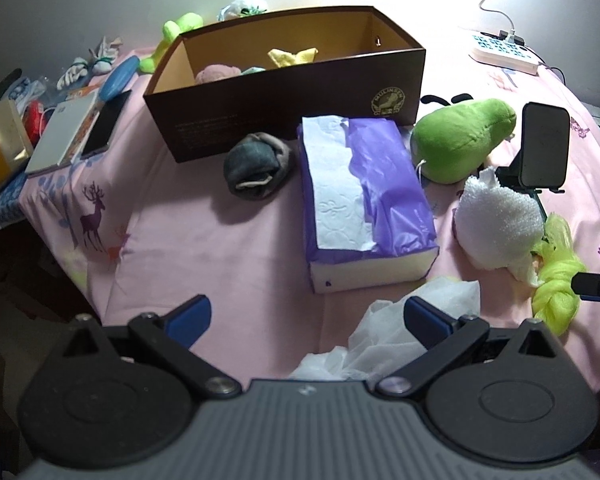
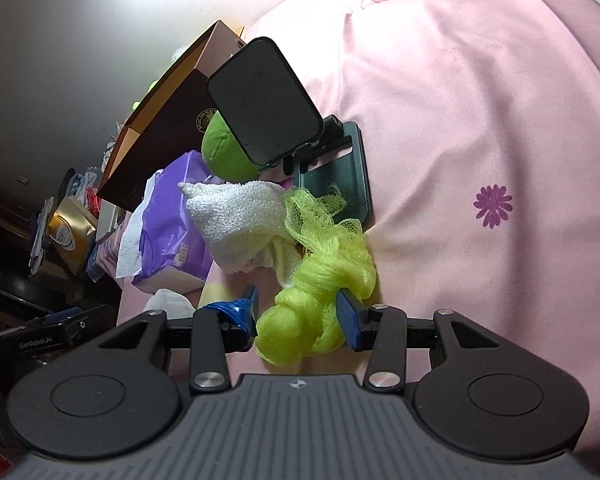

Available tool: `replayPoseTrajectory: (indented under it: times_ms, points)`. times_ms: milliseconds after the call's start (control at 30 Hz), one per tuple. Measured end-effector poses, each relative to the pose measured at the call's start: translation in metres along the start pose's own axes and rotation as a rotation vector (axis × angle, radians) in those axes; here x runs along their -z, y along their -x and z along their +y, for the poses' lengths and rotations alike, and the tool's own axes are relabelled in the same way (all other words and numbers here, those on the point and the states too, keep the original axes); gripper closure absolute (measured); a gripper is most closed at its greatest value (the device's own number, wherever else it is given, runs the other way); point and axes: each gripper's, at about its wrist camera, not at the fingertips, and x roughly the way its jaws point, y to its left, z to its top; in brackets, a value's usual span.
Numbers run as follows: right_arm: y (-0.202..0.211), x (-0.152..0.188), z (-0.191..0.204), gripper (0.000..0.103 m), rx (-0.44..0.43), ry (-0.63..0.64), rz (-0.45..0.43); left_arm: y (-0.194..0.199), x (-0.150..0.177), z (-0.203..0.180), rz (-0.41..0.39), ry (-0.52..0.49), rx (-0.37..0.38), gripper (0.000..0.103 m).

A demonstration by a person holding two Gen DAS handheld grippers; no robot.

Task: Organize soft objects
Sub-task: 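Close the right tool on the yellow-green mesh sponge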

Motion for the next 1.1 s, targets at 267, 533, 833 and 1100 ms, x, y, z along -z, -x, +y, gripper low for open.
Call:
replayPoseTrajectory:
  times_ms: [267,533,833,1100]
  points:
    - [-0.016,0.003,-0.004,0.071,0.018,-0.037,-0.002,-0.004,0.009,-0.004,0.023,0.003,0.032,0.0]
    - [-0.01,0.009,-0.009,0.078,-0.021,-0.083,-0.041,-0.009,0.006,-0.007,0.045,0.002,0.04,0.0]
    - [0.009,0.008,-0.02,0.079,-0.043,-0.155,-0.061,-0.01,-0.009,-0.01,0.071,-0.015,-0.025,0.0]
    - [0.033,-0.002,-0.017,0.079,-0.119,-0.187,-0.101,-0.01,-0.021,-0.002,0.09,0.013,-0.06,0.0]
